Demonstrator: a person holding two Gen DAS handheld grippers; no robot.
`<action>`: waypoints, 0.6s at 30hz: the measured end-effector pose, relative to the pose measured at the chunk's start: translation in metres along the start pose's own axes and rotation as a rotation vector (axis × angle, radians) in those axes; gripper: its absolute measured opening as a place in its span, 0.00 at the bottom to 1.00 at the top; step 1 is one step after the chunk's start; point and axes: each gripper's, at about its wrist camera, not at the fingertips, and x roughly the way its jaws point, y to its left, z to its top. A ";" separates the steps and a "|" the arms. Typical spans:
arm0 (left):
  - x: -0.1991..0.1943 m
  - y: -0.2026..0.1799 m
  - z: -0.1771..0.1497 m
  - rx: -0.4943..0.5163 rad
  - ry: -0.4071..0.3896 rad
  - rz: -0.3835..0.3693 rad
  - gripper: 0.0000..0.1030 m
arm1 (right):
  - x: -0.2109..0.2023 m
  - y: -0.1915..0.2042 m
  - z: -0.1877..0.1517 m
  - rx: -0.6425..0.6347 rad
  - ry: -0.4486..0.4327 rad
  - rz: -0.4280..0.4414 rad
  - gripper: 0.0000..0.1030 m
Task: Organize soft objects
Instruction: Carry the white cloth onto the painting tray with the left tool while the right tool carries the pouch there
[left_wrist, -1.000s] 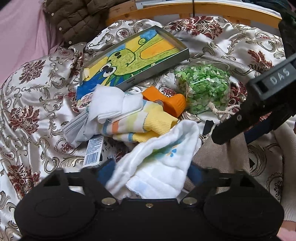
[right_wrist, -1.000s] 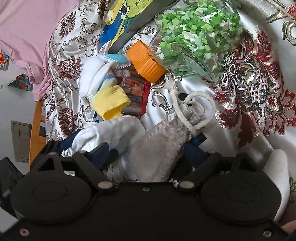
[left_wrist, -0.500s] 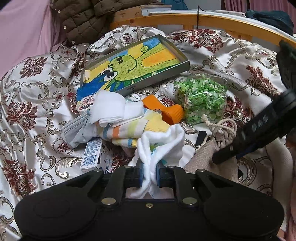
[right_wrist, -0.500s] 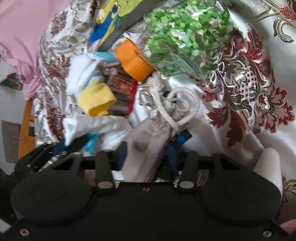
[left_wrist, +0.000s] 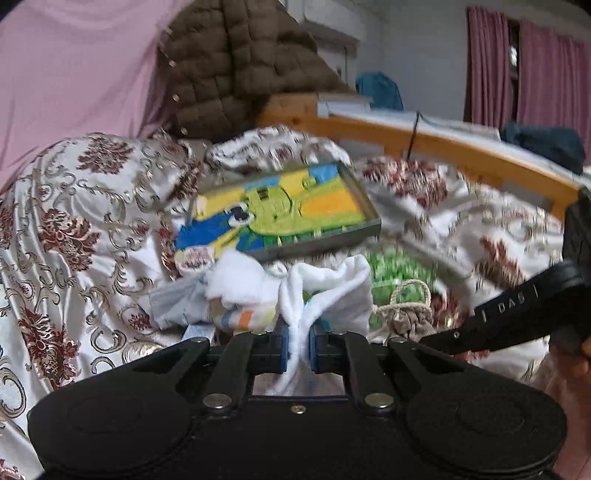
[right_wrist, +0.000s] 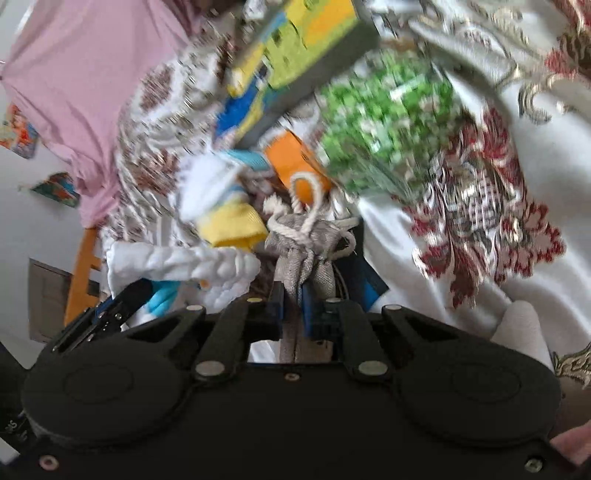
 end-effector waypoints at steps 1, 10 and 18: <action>-0.002 0.000 0.000 -0.011 -0.011 0.005 0.11 | -0.003 0.001 0.001 -0.013 -0.011 0.007 0.03; -0.016 0.018 0.006 -0.143 -0.115 0.041 0.11 | -0.023 0.008 -0.002 -0.065 -0.102 0.058 0.01; -0.014 0.023 0.024 -0.205 -0.179 0.088 0.11 | -0.050 0.034 0.026 -0.124 -0.221 0.111 0.01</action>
